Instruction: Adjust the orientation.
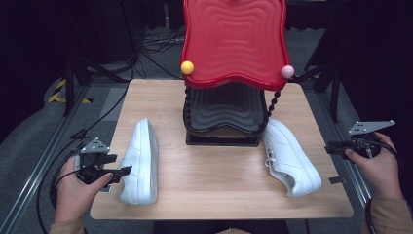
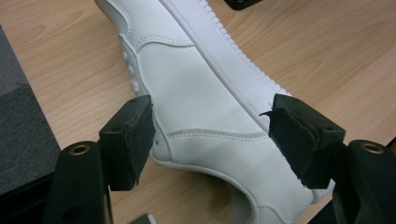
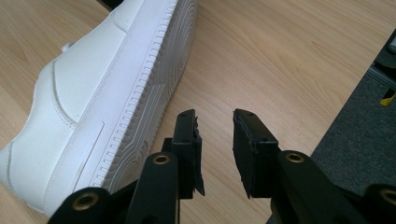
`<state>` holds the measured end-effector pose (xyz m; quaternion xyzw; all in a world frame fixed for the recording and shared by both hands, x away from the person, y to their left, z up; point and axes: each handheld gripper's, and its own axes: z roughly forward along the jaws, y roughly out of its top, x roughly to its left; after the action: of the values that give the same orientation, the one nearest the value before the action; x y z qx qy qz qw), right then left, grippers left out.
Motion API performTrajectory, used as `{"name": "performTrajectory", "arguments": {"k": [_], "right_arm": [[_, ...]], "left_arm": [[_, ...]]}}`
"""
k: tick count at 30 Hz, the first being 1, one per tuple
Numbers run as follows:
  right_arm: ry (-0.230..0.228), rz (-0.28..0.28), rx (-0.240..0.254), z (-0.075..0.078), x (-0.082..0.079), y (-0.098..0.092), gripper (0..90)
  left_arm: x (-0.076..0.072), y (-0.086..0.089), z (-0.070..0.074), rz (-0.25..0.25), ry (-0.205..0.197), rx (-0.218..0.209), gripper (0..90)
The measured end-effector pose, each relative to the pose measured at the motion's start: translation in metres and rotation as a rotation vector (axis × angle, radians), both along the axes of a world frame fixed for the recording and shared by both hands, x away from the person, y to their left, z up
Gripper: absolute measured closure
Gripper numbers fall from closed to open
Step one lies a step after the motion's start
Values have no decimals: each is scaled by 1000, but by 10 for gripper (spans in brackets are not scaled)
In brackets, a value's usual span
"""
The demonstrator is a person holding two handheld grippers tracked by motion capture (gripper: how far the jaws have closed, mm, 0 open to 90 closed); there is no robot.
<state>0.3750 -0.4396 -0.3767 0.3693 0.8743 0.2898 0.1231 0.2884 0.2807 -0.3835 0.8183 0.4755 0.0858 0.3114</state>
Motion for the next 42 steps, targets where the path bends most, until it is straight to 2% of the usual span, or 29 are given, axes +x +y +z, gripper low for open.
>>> {"name": "performTrajectory", "arguments": {"k": [11,14,15,16,17,18,19,20,22,27,31,35,38,40,42], "right_arm": [[17,20,6,-2,1,3,728],[25,23,6,-2,1,5,744],[28,25,7,-2,1,5,749],[28,25,7,-2,1,5,749],[35,31,14,-3,1,6,761],[35,31,14,-3,1,6,761],[41,31,14,-3,0,6,763],[44,33,13,-4,0,6,765],[46,34,14,-4,1,7,766],[58,45,7,-7,1,10,765],[67,53,6,-8,2,12,760],[75,52,5,-12,3,12,756],[78,53,2,-12,3,12,755],[77,53,5,-12,3,12,752],[77,52,10,-13,3,13,752]], "left_arm": [[1,-2,1,-23,10,0,346],[0,-3,1,-52,21,-42,465],[0,-3,1,-75,4,-41,493],[0,-3,1,-75,4,-41,531],[0,-3,2,-102,-5,-31,599],[0,-4,2,-114,-8,-25,599],[-1,-6,3,-134,-11,-21,657],[-2,-8,3,-152,-19,-9,767],[-3,-11,4,-173,-14,10,894],[-1,-17,2,-224,-9,24,899],[1,-19,-1,-236,-3,26,899],[4,-21,-5,-245,6,57,899],[6,-24,-9,-244,6,42,898],[8,-25,-12,-244,11,67,899],[9,-25,-14,-248,19,69,899]]}}
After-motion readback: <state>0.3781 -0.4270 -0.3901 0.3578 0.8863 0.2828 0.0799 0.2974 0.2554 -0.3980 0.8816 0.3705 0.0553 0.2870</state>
